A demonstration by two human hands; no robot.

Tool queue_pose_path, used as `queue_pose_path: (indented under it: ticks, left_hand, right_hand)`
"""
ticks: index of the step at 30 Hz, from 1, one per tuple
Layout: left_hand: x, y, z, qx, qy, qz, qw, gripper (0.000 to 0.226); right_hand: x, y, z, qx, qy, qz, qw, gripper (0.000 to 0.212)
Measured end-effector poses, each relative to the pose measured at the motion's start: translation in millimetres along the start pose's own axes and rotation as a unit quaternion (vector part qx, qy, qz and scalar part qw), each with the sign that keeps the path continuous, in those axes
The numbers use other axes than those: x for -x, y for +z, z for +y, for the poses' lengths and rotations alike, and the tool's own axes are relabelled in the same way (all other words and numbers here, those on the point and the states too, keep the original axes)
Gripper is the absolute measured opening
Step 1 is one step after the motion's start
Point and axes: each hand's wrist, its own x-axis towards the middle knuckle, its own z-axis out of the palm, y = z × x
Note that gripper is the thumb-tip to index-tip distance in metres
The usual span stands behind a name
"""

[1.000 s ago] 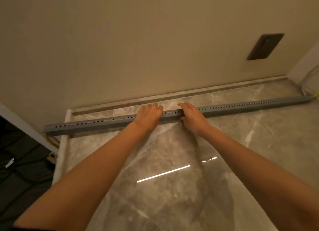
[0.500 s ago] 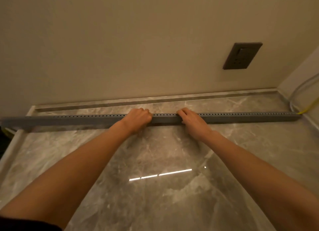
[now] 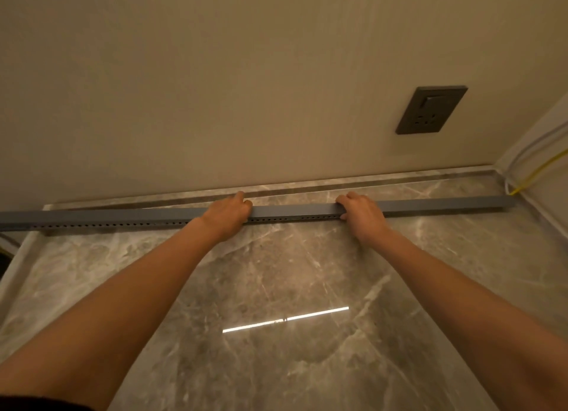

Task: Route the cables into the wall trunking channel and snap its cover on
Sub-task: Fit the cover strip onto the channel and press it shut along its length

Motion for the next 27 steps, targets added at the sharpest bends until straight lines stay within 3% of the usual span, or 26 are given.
queue_pose_path:
  ticks: [14, 23, 27]
  left_hand:
    - [-35.9, -2.0, 2.2, -0.01, 0.024, 0.037, 0.999, 0.027]
    - [-41.9, 0.6, -1.3, -0.012, 0.01, 0.041, 0.999, 0.027]
    - [-39.2, 2.0, 0.7, -0.013, 0.0, 0.055, 0.998, 0.027]
  right_hand:
    - [-34.1, -11.8, 26.5, 0.017, -0.039, -0.066, 0.997, 0.027]
    - [-46.8, -7.3, 25.4, 0.02, -0.029, -0.046, 0.998, 0.029]
    - [-43.4, 2.9, 25.0, 0.009, -0.009, 0.001, 1.0, 0.03]
